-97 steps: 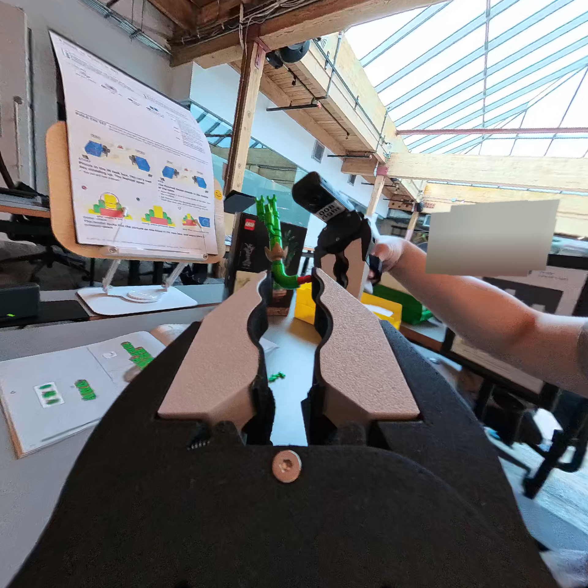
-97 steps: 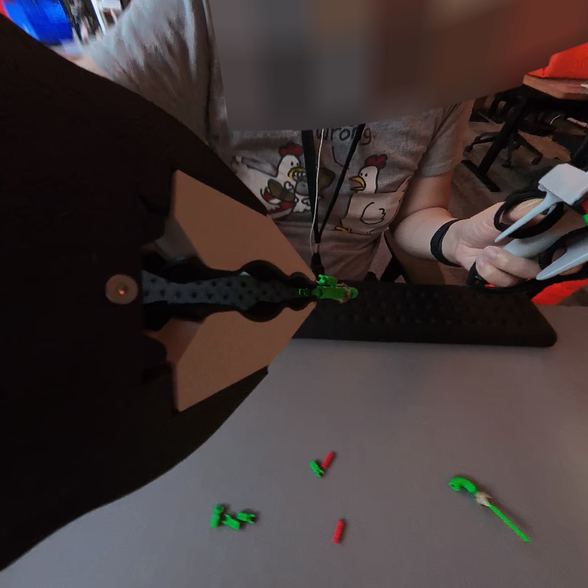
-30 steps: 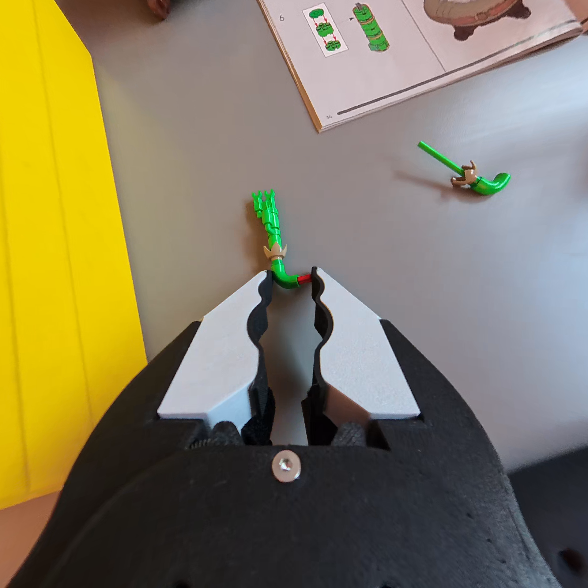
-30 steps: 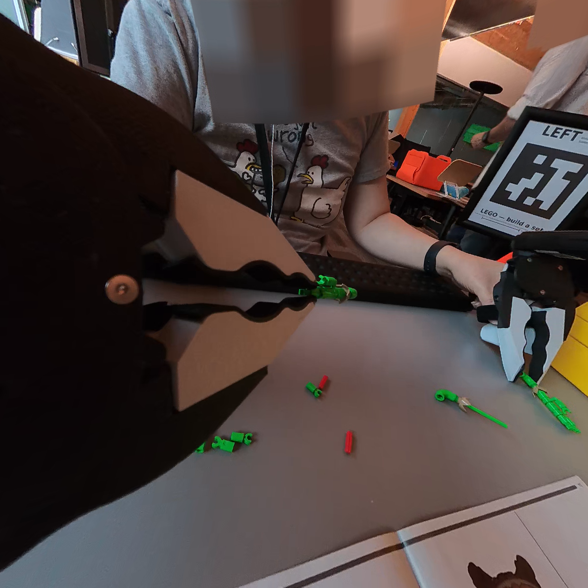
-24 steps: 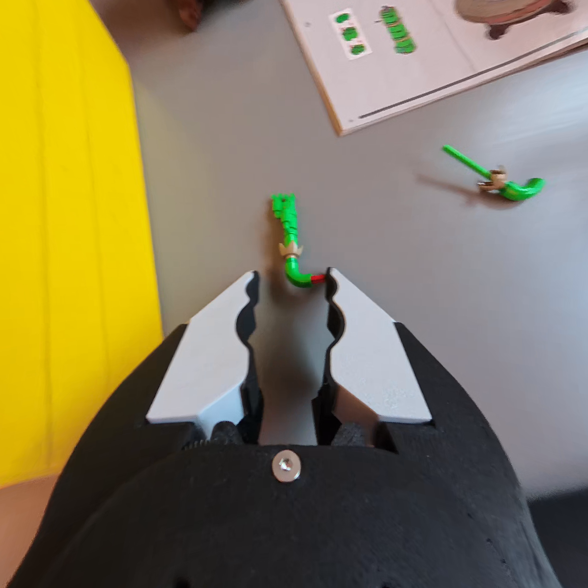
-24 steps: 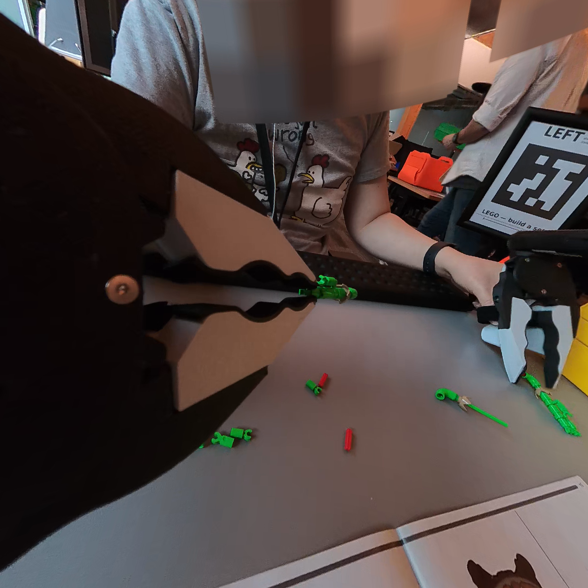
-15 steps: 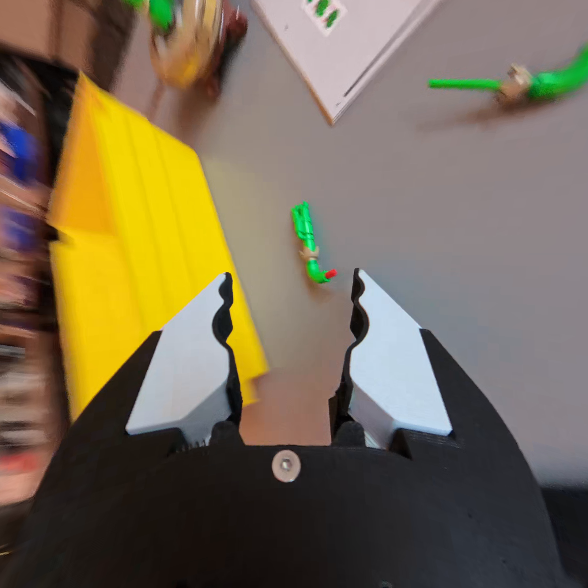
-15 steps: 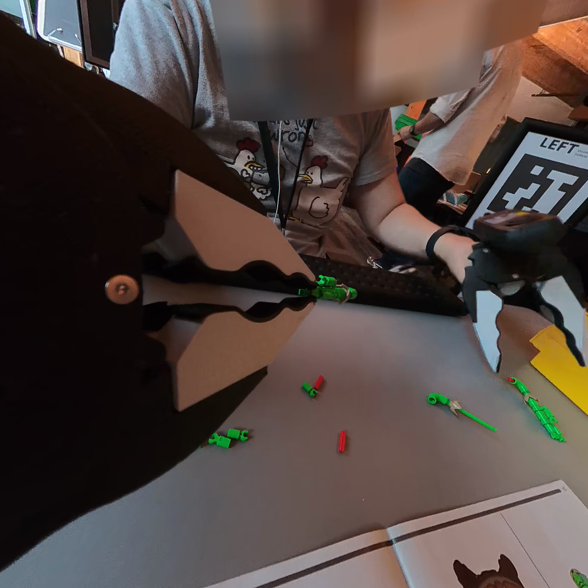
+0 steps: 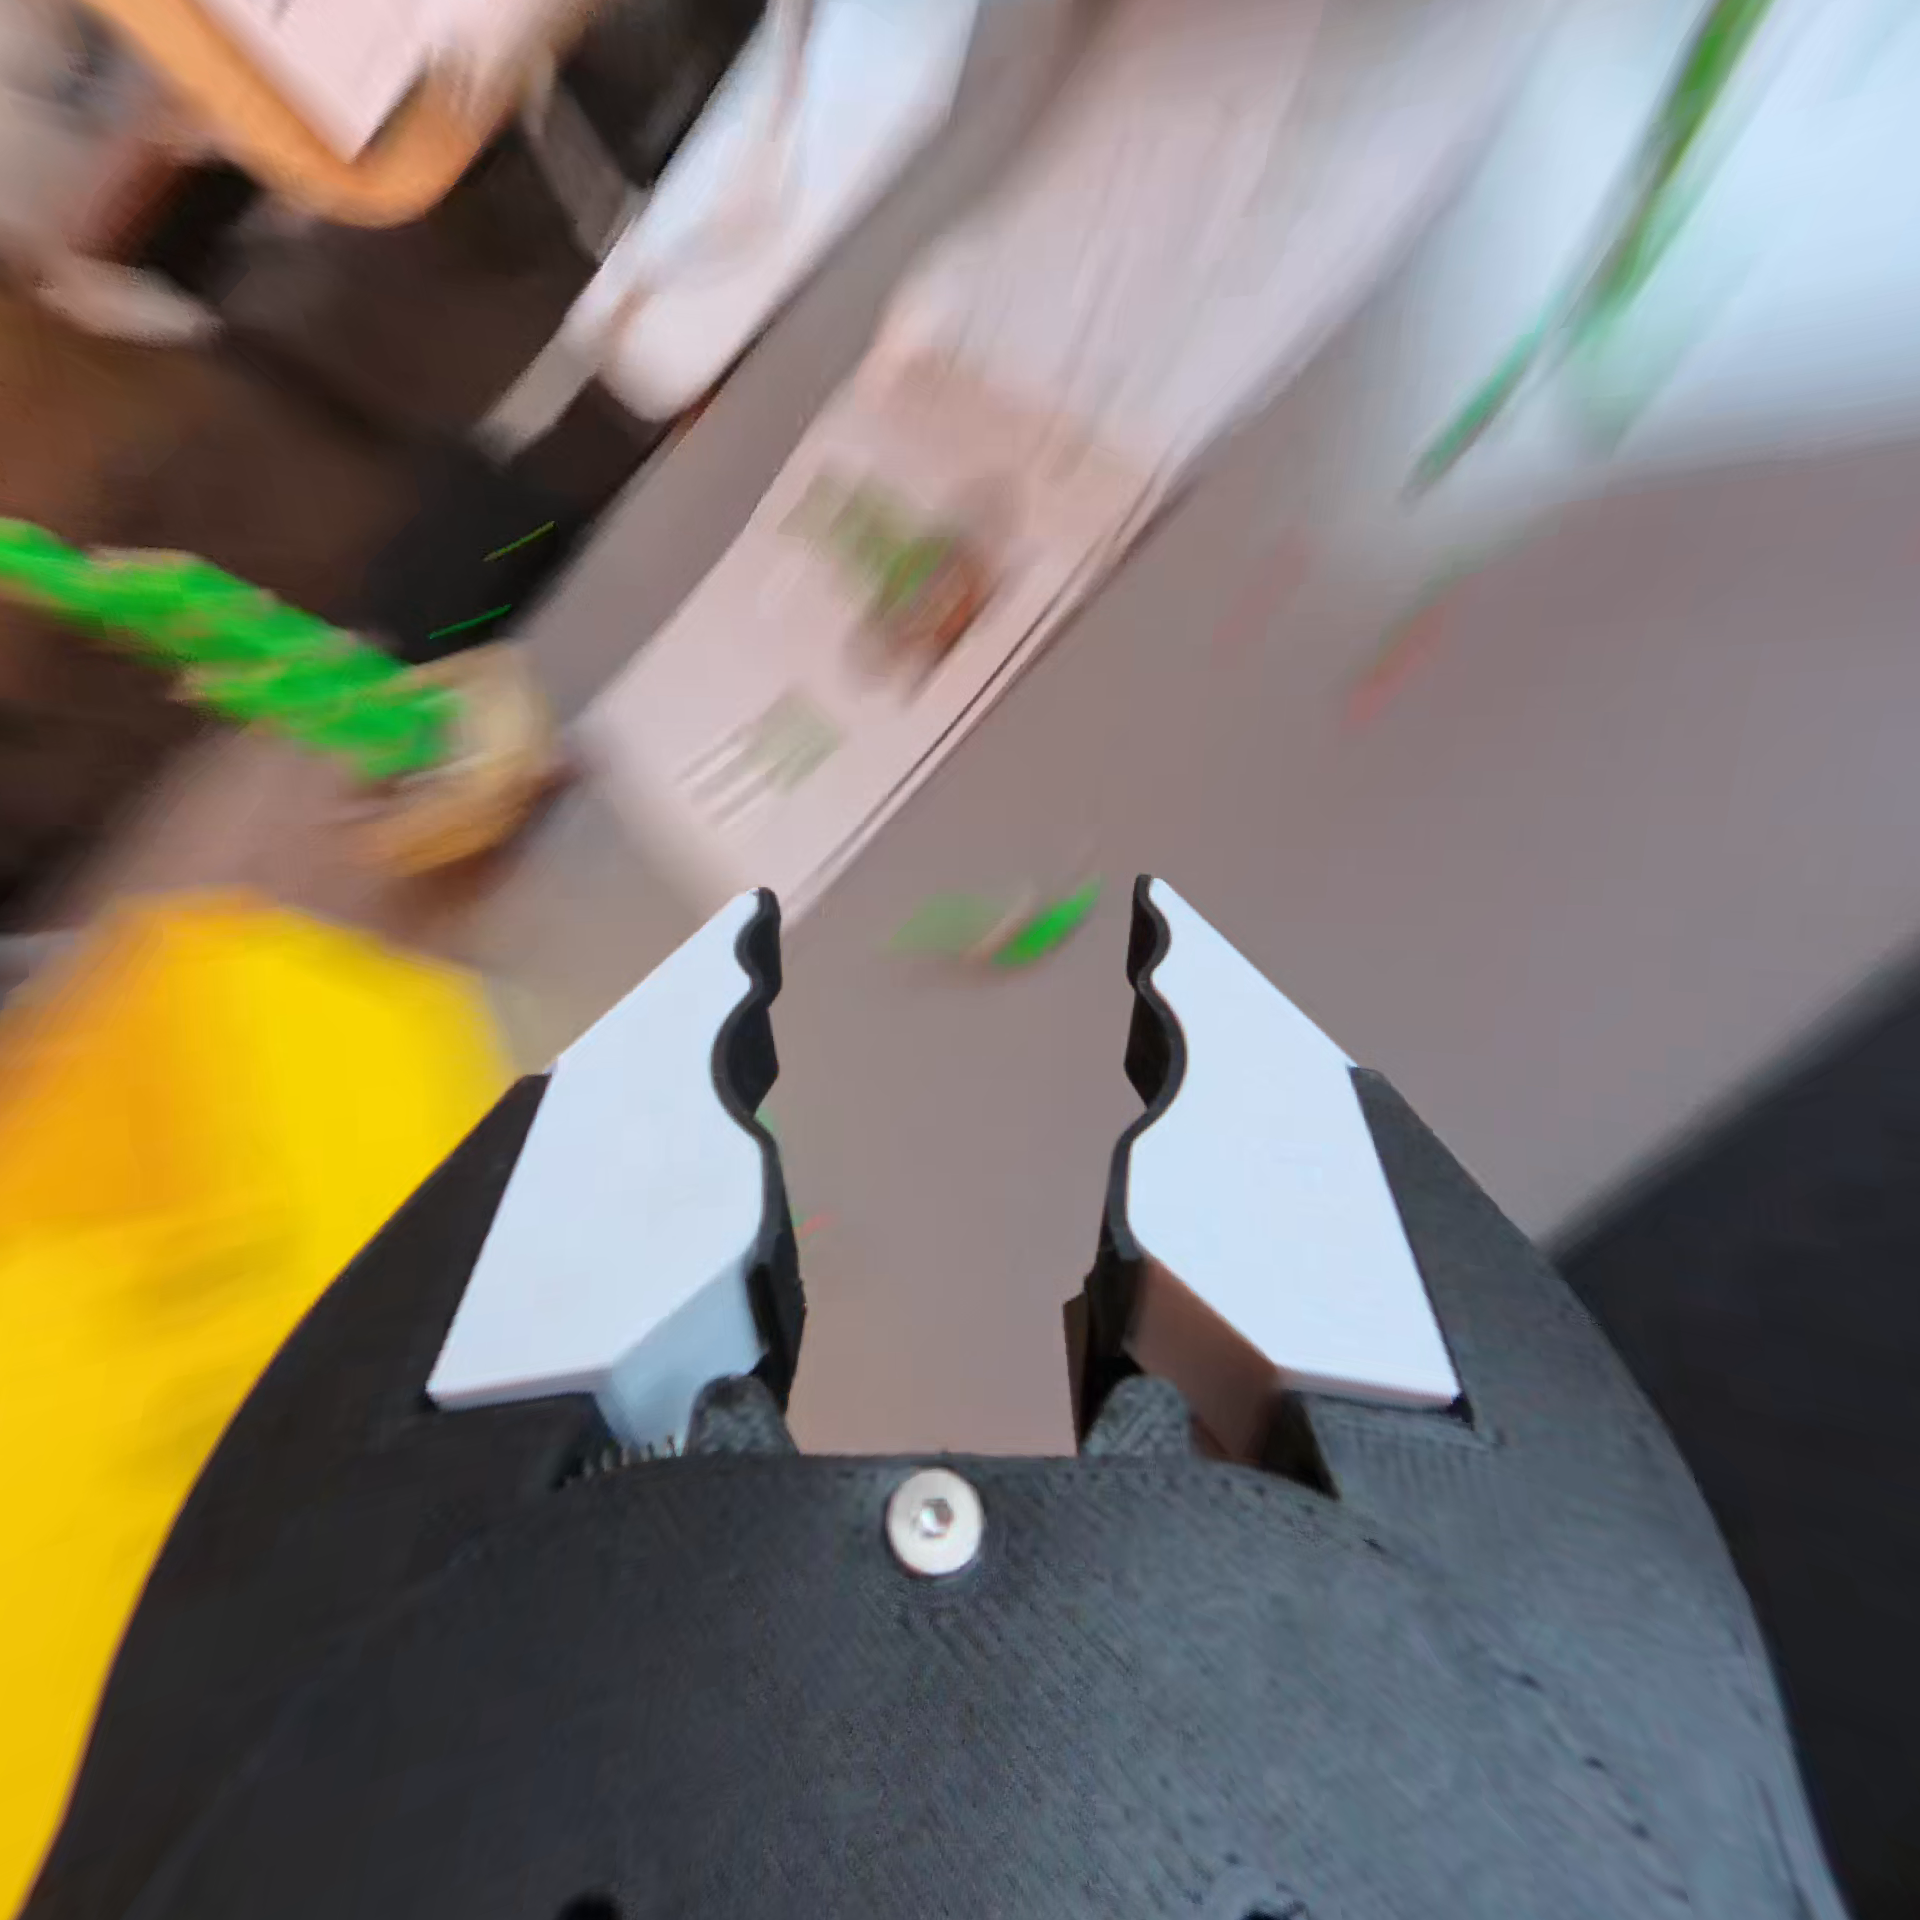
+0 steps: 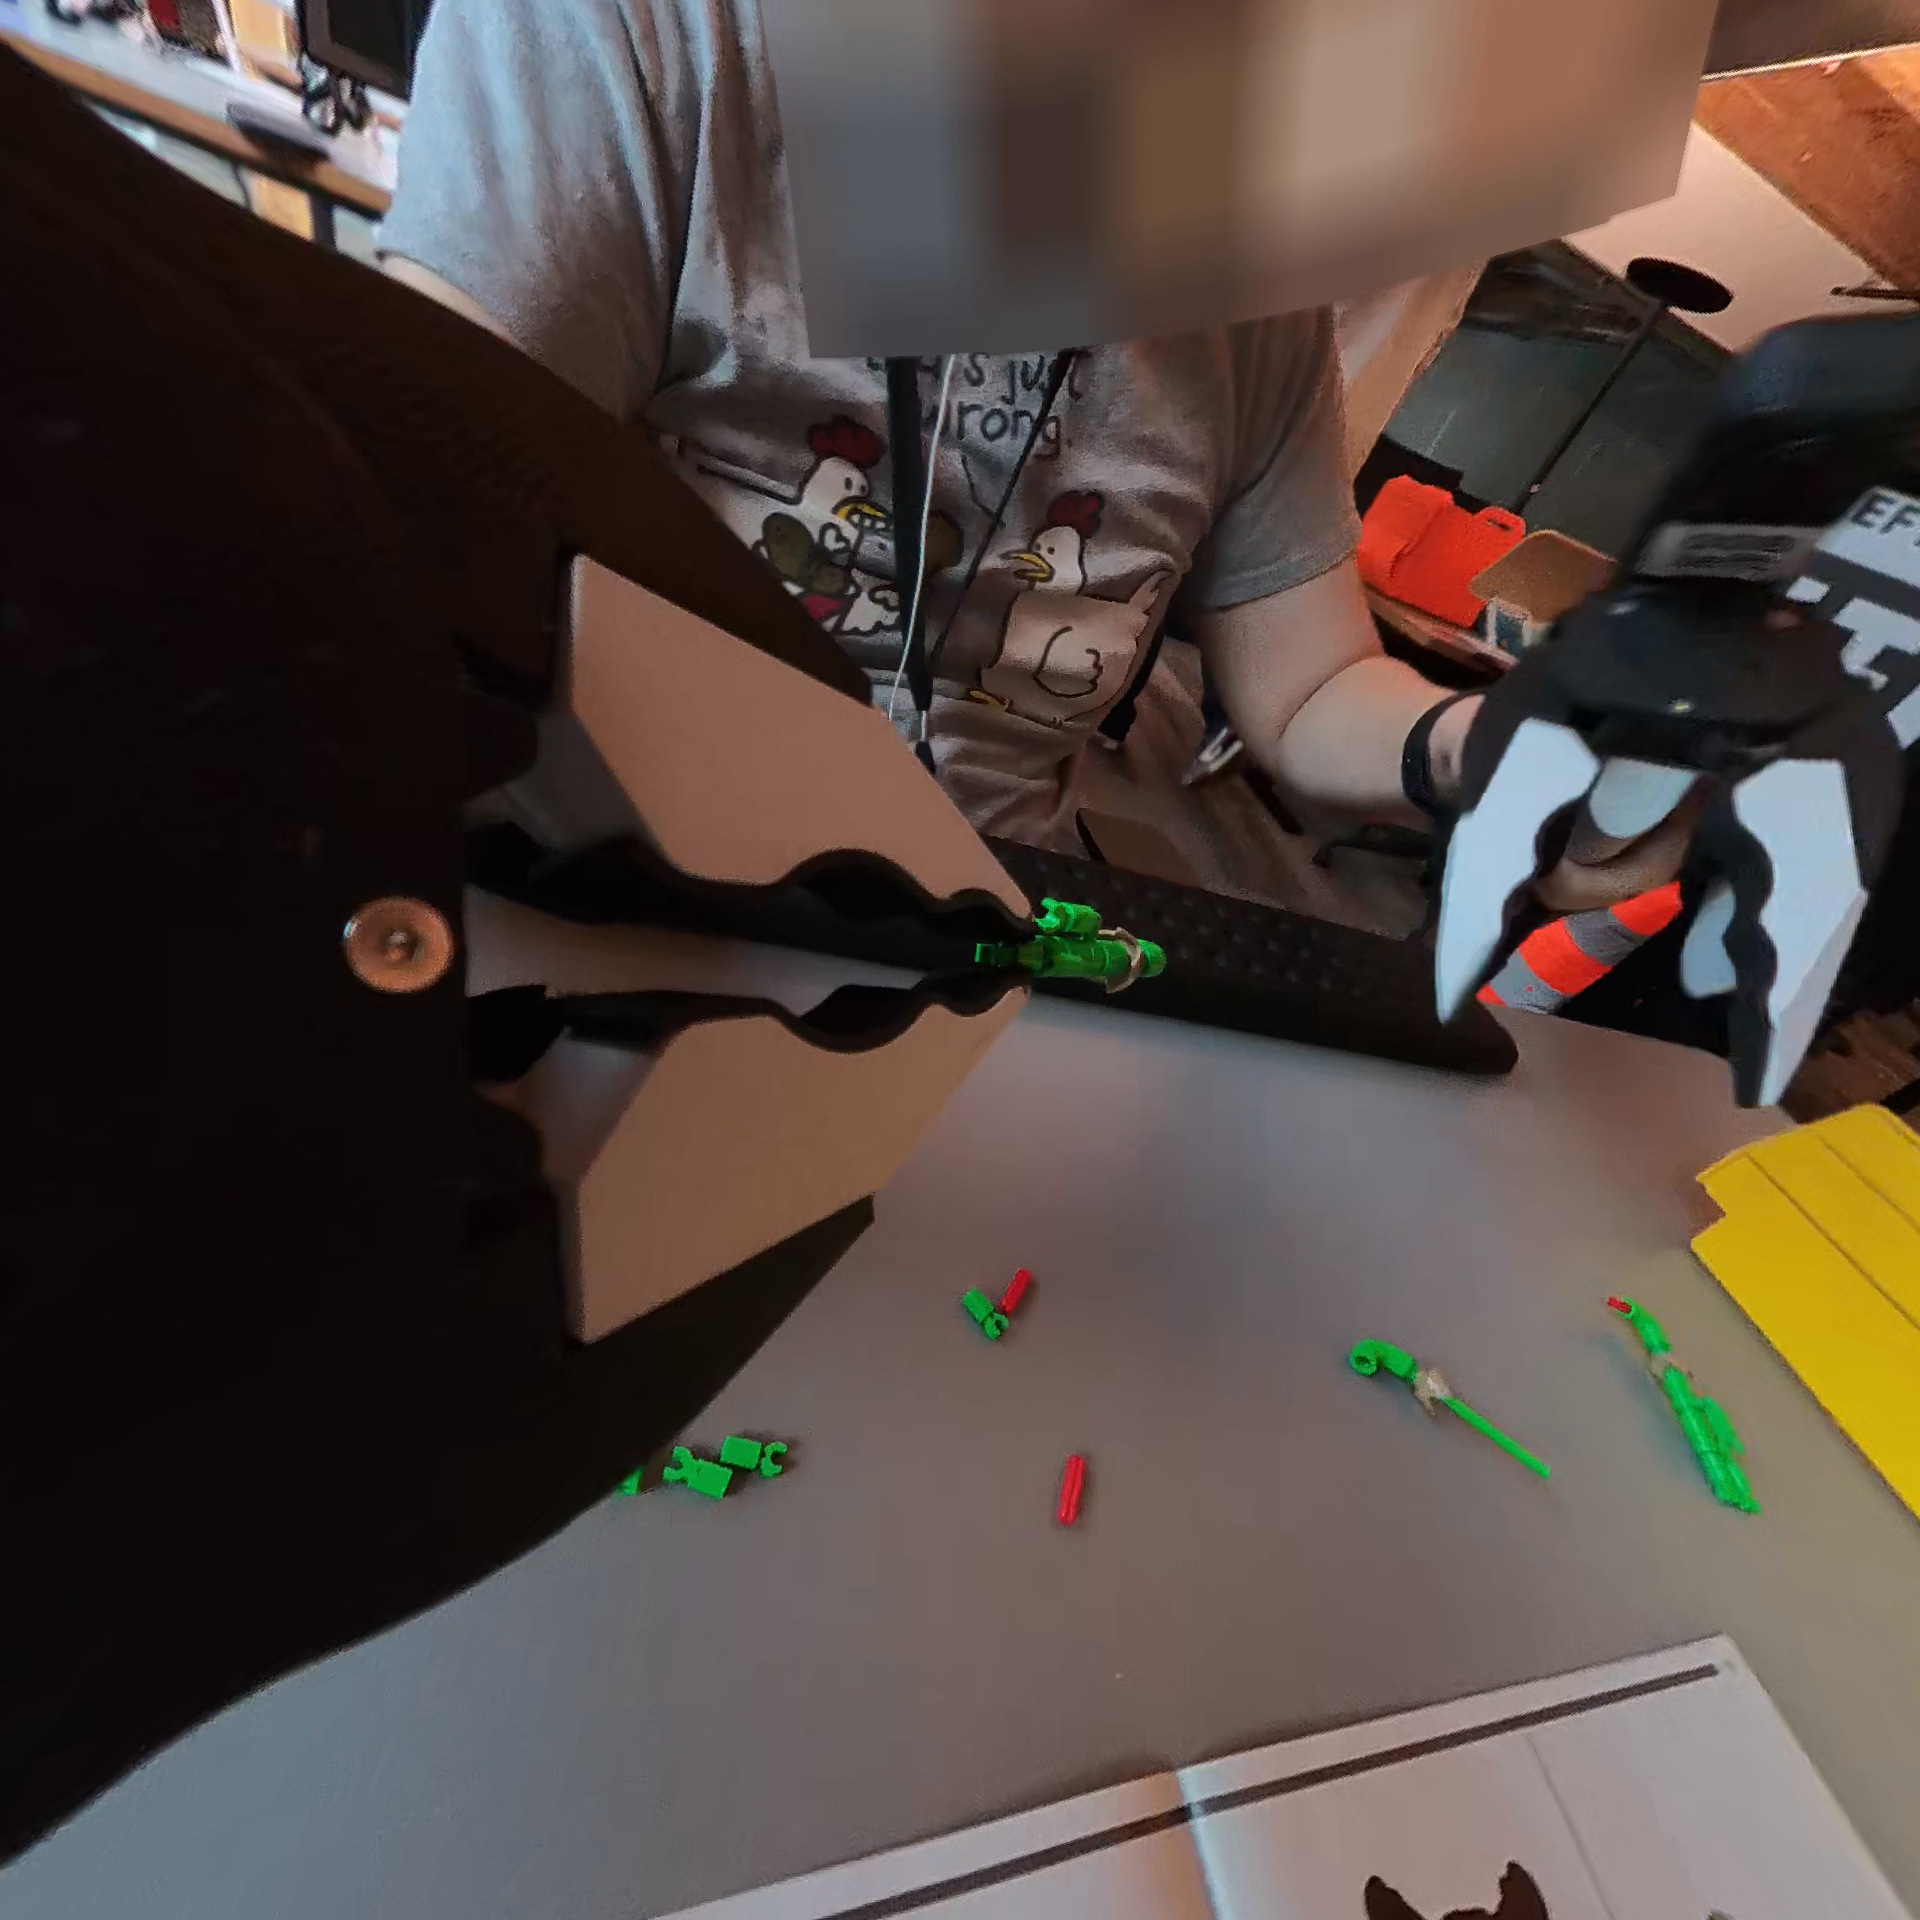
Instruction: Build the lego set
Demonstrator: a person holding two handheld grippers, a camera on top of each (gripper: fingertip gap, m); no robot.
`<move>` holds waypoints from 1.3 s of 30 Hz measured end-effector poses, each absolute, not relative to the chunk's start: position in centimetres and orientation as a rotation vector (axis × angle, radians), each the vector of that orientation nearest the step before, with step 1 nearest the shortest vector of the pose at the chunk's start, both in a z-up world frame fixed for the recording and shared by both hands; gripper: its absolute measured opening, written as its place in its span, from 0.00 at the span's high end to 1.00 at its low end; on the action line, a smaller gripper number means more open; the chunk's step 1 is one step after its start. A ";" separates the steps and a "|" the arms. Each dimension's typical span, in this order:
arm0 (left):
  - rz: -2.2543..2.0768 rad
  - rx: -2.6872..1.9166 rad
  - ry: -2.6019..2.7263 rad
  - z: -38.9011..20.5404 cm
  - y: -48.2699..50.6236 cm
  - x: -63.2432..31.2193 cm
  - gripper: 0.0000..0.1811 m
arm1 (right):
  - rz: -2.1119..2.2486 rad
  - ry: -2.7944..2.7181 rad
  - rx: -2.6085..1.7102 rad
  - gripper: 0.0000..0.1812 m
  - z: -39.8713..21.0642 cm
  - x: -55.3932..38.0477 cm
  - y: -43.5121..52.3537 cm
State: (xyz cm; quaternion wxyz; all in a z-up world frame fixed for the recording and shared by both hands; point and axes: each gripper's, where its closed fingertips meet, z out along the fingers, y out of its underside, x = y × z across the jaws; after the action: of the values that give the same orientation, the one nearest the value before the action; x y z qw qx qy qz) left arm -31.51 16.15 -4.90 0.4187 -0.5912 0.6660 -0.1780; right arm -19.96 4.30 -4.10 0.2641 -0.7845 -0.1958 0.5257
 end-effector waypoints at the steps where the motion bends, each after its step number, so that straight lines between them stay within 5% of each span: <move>1: -0.751 -1.517 1.608 -3.4 14.3 -30.4 0.65 | 1.407 -0.563 -2.110 0.98 -3.8 -20.1 4.1; 5: -1.523 -1.435 1.500 0.5 9.6 -27.0 0.76 | 1.358 -0.708 -2.091 0.98 -2.9 -21.4 3.0; 11: -1.989 -1.498 1.910 -1.0 2.5 -23.7 0.68 | 1.248 -0.824 -2.113 0.98 -2.2 -21.4 1.1; 23: -1.972 -1.416 2.226 -4.7 -0.9 -20.1 0.93 | 1.199 -0.791 -2.185 0.98 -3.9 -19.1 0.2; 27: -1.929 -1.362 2.222 -5.8 -0.6 -20.0 0.93 | 1.163 -0.786 -2.224 0.98 -4.6 -19.0 0.8; 31: -1.940 -1.255 2.169 -5.3 -0.1 -20.3 0.93 | 1.026 -0.655 -2.158 0.82 -3.1 -16.9 2.2; 39: -2.156 -1.048 2.016 -1.6 0.4 -22.3 0.93 | 0.233 -0.346 -1.851 0.77 7.4 -9.5 0.0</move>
State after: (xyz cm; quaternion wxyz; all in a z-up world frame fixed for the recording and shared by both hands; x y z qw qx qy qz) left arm -22.27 0.42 -1.57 0.0045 -0.3346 0.6437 -0.6882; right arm -9.52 0.02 7.36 0.5827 -0.7928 -0.1482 0.0999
